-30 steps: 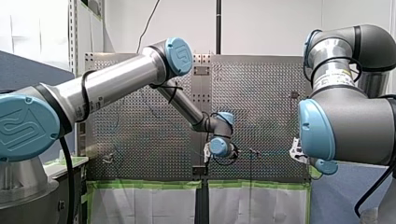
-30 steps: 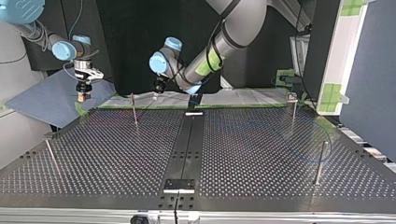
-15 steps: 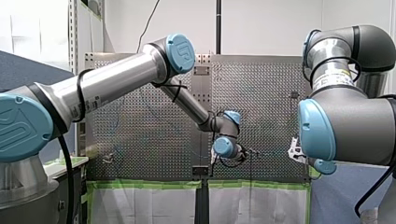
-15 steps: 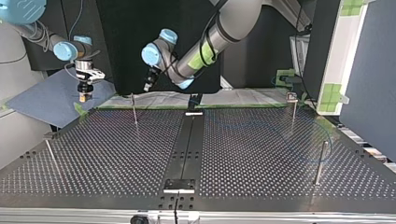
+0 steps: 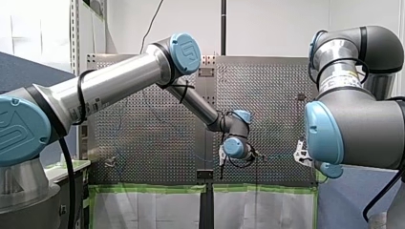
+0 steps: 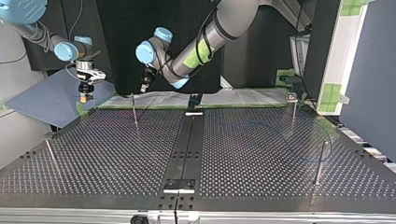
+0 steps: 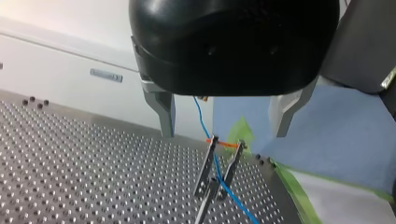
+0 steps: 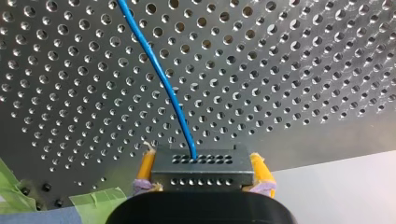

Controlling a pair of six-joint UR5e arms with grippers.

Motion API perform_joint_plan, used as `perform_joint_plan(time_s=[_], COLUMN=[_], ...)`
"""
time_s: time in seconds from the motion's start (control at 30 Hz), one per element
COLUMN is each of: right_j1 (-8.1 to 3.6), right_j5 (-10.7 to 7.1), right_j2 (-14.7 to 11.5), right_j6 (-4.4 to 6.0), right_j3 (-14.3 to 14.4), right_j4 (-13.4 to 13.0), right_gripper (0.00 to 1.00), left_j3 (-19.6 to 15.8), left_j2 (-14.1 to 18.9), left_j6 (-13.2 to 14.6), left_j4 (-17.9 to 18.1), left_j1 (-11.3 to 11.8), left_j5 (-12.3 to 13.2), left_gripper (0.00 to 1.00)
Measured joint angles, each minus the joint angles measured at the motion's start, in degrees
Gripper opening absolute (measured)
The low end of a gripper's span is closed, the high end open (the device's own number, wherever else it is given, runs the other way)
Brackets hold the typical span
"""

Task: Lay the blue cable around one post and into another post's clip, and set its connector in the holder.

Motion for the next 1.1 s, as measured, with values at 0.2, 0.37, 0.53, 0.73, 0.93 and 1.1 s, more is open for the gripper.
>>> perform_joint_plan(time_s=[0.2,0.37,0.53,0.73,0.93,1.1], right_j1=[0.11,0.23,0.35,0.49,0.62,0.65], right_j5=[0.01,0.01,-0.06,-0.08,-0.08,-0.08], right_j2=[0.00,0.01,0.01,0.00,0.00,0.00], right_j6=[0.05,0.08,0.09,0.08,0.08,0.09], right_j3=[-0.02,-0.03,-0.01,0.03,0.02,0.03], right_j4=[0.01,0.00,0.07,0.16,0.17,0.17], right_gripper=[0.00,0.00,0.00,0.00,0.00,0.00], left_j3=[0.00,-0.06,-0.13,-0.14,-0.17,-0.23], left_j2=[-0.02,-0.02,-0.02,-0.03,-0.02,-0.02], left_j6=[-0.30,-0.60,-0.71,-0.77,-0.99,-1.23], left_j4=[-0.59,-0.64,-0.75,-0.85,-0.90,-0.91], left_j1=[-0.03,-0.06,-0.06,-0.05,-0.03,0.03], left_j5=[-1.84,-2.06,-2.09,-2.09,-2.08,-2.05], left_gripper=[1.00,1.00,1.00,1.00,1.00,1.00])
